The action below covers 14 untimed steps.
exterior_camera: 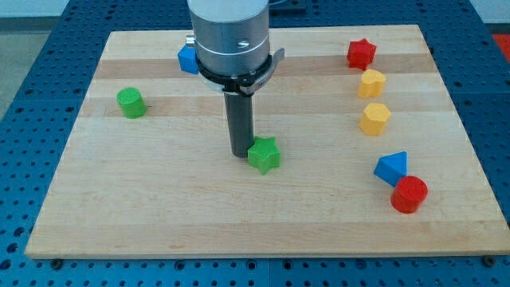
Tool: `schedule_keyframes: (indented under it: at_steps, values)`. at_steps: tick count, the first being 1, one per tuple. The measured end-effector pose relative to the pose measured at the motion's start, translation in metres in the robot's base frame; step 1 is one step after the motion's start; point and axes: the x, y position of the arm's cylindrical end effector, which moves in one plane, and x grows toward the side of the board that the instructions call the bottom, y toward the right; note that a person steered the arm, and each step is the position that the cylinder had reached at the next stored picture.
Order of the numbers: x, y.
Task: Move the green star bottom of the yellow hexagon
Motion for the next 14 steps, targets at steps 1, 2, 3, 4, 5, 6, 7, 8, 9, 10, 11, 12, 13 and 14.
schedule_keyframes:
  at_steps: [1, 2, 3, 4, 5, 6, 7, 8, 9, 10, 11, 12, 13, 14]
  values:
    - [0.001, -0.001]
    - [0.015, 0.007]
    - [0.022, 0.015]
    - [0.027, 0.017]
    - [0.032, 0.028]
    - [0.029, 0.035]
    - [0.033, 0.067]
    - [0.046, 0.089]
    - [0.062, 0.093]
    - [0.064, 0.101]
    - [0.057, 0.115]
    - [0.038, 0.132]
    - [0.019, 0.145]
    - [0.022, 0.129]
